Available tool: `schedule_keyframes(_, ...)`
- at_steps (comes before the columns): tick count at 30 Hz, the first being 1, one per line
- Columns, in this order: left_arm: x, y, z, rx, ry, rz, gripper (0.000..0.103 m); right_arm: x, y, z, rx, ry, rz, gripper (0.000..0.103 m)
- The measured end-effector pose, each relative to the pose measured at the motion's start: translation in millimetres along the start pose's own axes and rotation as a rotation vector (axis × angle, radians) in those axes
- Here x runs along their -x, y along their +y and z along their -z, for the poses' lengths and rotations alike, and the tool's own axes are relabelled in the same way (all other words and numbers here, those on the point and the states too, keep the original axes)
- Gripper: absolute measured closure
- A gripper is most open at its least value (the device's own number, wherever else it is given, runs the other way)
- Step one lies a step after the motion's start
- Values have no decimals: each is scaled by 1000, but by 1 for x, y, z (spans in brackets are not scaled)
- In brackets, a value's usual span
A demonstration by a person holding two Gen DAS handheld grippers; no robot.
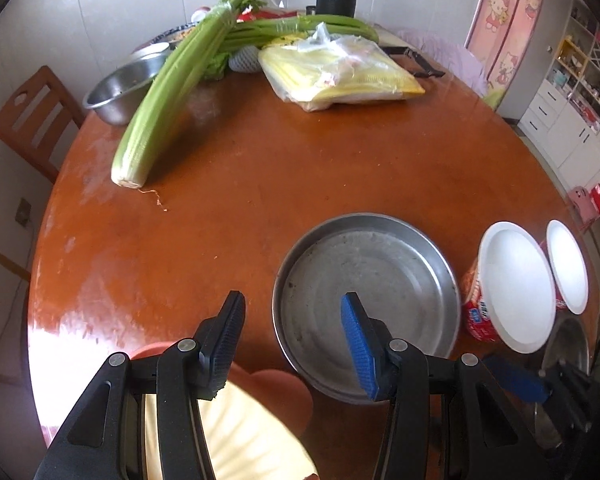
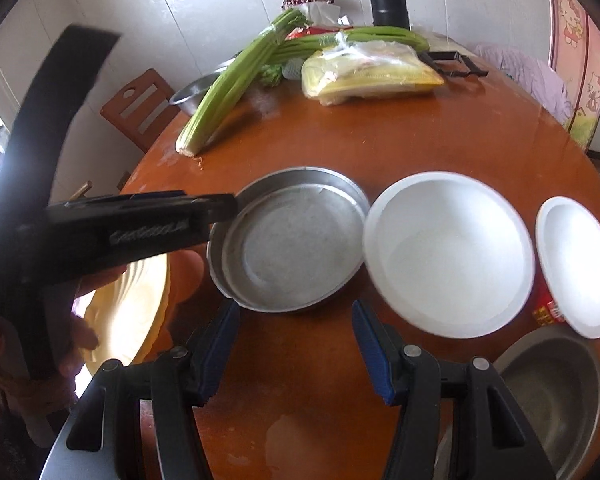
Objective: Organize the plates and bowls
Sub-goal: 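Grasp the shallow silver pan rim with the left tool, then lift the silver pan with the left tool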
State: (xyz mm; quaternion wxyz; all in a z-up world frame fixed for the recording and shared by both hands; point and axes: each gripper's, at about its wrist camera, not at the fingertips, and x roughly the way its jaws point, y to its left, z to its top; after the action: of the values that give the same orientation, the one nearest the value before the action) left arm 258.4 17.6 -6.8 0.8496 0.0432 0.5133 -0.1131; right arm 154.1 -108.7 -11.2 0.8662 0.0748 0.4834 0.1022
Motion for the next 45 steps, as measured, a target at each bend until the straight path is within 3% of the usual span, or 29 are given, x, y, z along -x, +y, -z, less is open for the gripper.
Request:
schedule_keyframes(11,-20,5,-5,14,18,-7,52,-22,-5,-4,-91,30,44,45)
schedule_keyframes(26,-42,4,-6,9,55,4,52,-43,-5,-9,-99,44,86,45)
schedule_keyframes(31,-51,3,-6,13,80,36,59,-46,-2,-11,-83,39,91,45)
schedule_keyframes(45,-39,-1,-7,4,28,51,63,-45,0,-13,-74,18,76,45)
